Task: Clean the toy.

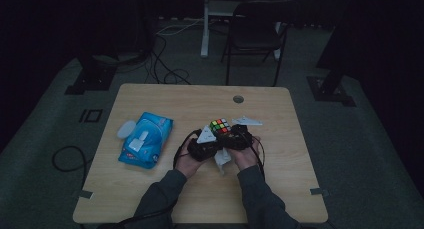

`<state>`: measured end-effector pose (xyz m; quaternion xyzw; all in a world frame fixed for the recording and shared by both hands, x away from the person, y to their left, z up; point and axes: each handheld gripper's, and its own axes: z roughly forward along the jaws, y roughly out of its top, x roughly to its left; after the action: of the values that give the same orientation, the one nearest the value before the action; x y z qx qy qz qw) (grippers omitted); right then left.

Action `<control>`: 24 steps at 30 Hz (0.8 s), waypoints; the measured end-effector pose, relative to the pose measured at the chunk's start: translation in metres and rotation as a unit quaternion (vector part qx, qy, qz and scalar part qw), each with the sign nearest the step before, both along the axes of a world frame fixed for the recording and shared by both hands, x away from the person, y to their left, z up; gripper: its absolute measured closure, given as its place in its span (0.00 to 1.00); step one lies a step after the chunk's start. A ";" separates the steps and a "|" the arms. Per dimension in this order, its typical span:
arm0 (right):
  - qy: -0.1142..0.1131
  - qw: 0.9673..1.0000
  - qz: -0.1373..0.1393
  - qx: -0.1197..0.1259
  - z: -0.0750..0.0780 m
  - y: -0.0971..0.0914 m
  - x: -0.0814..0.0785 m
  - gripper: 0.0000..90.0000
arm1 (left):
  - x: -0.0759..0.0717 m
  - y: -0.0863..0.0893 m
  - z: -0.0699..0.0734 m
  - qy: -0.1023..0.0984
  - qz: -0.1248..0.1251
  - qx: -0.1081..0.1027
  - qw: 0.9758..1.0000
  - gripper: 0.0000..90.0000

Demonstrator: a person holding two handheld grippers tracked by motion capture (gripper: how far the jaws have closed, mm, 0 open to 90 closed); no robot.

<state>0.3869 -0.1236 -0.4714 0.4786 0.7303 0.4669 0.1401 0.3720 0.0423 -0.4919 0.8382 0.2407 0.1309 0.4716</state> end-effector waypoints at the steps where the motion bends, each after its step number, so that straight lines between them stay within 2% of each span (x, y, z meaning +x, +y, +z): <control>1: 0.001 1.000 0.001 0.001 0.000 0.000 0.000 0.38 | 0.000 -0.001 0.001 -0.001 -0.002 0.002 1.000 0.97; 9: 0.005 1.000 0.008 0.010 0.000 0.001 -0.001 0.38 | 0.001 -0.004 0.002 -0.003 -0.004 0.001 1.000 0.97; 19: 0.001 1.000 0.008 0.020 0.004 0.000 -0.002 0.38 | 0.006 -0.004 -0.012 0.011 0.003 0.017 1.000 0.97; 24: 0.002 1.000 0.008 0.023 0.005 -0.001 -0.001 0.38 | 0.006 -0.002 -0.013 0.012 0.009 0.014 1.000 0.97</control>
<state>0.3856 -0.1246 -0.4665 0.4770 0.7235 0.4833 0.1243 0.3784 0.0405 -0.5047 0.8439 0.2521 0.1281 0.4559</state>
